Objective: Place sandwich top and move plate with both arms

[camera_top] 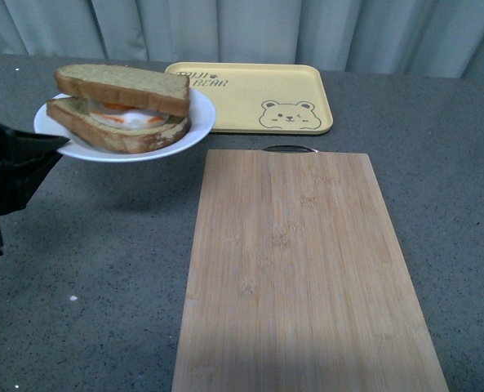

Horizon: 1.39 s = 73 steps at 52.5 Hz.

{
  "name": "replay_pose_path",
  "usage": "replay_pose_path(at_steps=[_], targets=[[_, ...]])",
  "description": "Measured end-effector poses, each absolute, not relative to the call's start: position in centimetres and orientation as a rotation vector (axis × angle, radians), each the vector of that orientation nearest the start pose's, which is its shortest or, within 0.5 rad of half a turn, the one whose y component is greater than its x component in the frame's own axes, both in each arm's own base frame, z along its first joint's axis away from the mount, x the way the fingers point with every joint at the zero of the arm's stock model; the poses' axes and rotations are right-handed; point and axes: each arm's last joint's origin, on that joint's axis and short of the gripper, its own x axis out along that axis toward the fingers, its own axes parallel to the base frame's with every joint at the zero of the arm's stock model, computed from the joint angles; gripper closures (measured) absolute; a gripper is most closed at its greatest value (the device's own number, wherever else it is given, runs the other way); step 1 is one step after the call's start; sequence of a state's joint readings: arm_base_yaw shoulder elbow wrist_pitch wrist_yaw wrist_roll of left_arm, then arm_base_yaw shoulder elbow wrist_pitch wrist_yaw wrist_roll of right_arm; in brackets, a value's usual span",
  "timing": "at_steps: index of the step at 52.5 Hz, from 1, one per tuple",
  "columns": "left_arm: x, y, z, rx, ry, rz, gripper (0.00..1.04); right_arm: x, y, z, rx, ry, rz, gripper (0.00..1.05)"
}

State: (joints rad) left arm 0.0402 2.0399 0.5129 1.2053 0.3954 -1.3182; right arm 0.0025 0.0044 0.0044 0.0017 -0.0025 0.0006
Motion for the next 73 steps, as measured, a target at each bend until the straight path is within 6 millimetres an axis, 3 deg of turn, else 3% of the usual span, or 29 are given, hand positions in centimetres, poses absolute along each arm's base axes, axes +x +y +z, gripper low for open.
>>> replay_pose_path(at_steps=[17, 32, 51, 73], targets=[[38.3, -4.2, 8.6, -1.352, 0.510, -0.113, 1.01, 9.8, 0.0, 16.5, 0.001, -0.002, 0.005, 0.09], [42.9, -6.3, 7.8, -1.309, 0.596, -0.113, 1.01, 9.8, 0.0, 16.5, 0.001, -0.002, 0.005, 0.09], [46.3, -7.7, 7.4, -1.287, 0.622, -0.120, 1.01, 9.8, 0.0, 16.5, 0.000, -0.002, 0.005, 0.09], [47.7, -8.8, 5.3, -1.351, 0.617, -0.162, 1.01, 9.8, 0.0, 16.5, 0.000, -0.002, 0.005, 0.09]])
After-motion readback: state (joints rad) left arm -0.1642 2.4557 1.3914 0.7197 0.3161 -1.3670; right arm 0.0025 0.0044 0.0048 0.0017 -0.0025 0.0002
